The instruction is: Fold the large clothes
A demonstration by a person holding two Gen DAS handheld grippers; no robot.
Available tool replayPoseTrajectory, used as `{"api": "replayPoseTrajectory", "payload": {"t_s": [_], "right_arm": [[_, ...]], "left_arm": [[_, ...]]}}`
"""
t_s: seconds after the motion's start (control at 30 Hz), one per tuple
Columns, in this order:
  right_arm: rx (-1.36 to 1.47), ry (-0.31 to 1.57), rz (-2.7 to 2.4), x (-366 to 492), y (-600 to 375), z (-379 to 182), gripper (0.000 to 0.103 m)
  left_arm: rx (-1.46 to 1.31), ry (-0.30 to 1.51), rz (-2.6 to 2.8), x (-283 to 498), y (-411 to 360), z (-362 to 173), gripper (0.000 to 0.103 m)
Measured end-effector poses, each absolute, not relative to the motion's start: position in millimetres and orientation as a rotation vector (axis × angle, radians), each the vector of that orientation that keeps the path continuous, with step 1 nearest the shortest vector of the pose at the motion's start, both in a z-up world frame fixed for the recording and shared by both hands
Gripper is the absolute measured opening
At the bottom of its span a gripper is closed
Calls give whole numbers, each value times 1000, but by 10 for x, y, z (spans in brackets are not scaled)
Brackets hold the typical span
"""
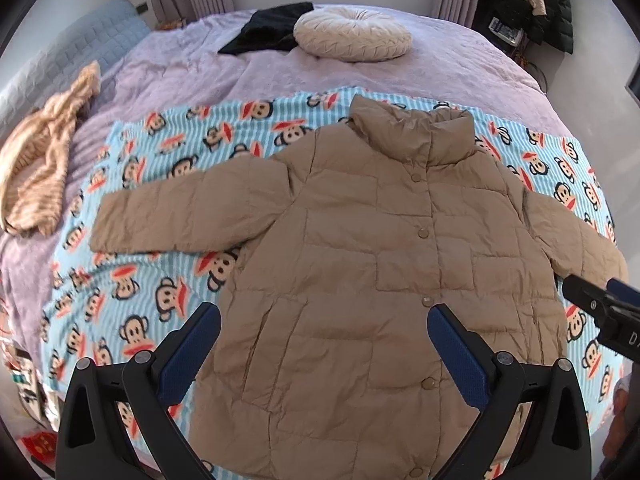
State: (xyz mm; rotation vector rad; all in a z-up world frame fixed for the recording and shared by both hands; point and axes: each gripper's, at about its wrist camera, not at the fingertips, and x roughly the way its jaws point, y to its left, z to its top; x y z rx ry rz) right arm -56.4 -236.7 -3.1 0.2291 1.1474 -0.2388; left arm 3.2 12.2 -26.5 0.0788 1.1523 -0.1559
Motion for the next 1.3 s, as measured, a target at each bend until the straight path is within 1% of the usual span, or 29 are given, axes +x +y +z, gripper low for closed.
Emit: {"api": "replayPoseTrajectory", "payload": {"t_s": [0.13,0.37,0.5,0.7,1.0,1.1,1.2,1.3], "right_arm": [[230,1165,-214,-559,-2201,-118,103],[250,1187,-186,-434,-1807,-332,103],[320,1292,-136,-306,-1464,-576,103],[333,1342,-99,-148,-849,-945,103],[356,1398,-45,119,-332,-1468,103],[364,1386,-24,190,-249,-1515,103],[375,1351,4,312,-192,-1535,103],[387,1307,29,502,-169,-1554,103]], "left_arm": [[16,1175,-185,117,314,-387,103],[-120,1233,-188,431,976,-826,103],[-187,1249,-190,621,1389,-1084,103],[-362,1249,-218,1049,2106,-1621,103],[-648,1217,-222,1702,2809,-2400,103],[-692,1183,-203,1862,2974,-2468,103],[-691,1116,-176,2033,3146,-2420,103],[-679,1088,-133,2208,3306,-2439,103]]}}
